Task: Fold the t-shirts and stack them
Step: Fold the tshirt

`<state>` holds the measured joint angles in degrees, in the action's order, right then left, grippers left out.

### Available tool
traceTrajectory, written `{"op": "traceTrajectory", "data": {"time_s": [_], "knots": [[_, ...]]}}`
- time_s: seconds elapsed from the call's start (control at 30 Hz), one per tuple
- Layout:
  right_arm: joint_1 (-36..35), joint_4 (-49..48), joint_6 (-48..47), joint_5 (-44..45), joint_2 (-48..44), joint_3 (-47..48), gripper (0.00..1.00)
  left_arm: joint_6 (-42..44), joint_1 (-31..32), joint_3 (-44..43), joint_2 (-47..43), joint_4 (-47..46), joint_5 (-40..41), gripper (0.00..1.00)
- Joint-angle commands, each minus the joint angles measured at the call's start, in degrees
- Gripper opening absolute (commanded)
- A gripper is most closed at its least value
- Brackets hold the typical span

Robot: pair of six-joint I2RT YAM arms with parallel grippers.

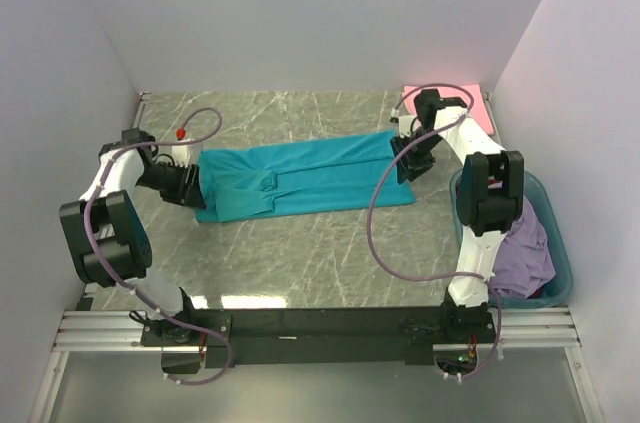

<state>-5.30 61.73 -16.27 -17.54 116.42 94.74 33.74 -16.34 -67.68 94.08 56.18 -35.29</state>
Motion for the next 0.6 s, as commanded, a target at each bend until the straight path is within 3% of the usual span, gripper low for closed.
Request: {"op": "traceTrajectory", "data": {"time_s": [0.0,0.2,0.57], "knots": [[-2.78,-0.65,-0.07,-2.76,-4.01,2.47,0.43,-1.03,0.87,3.34,-0.75,1.39,-4.79,0.47],[-7.61,-2.23,-1.21,1.89,-1.02,5.54,0.38,-7.36,4.20,7.47,1.01,-3.53,-4.36,0.53],[-12.80,-9.52,-12.28,13.93,1.52,2.21,0.55,-14.04,7.90,5.98,6.28,-8.89,-1.01,0.56]]}}
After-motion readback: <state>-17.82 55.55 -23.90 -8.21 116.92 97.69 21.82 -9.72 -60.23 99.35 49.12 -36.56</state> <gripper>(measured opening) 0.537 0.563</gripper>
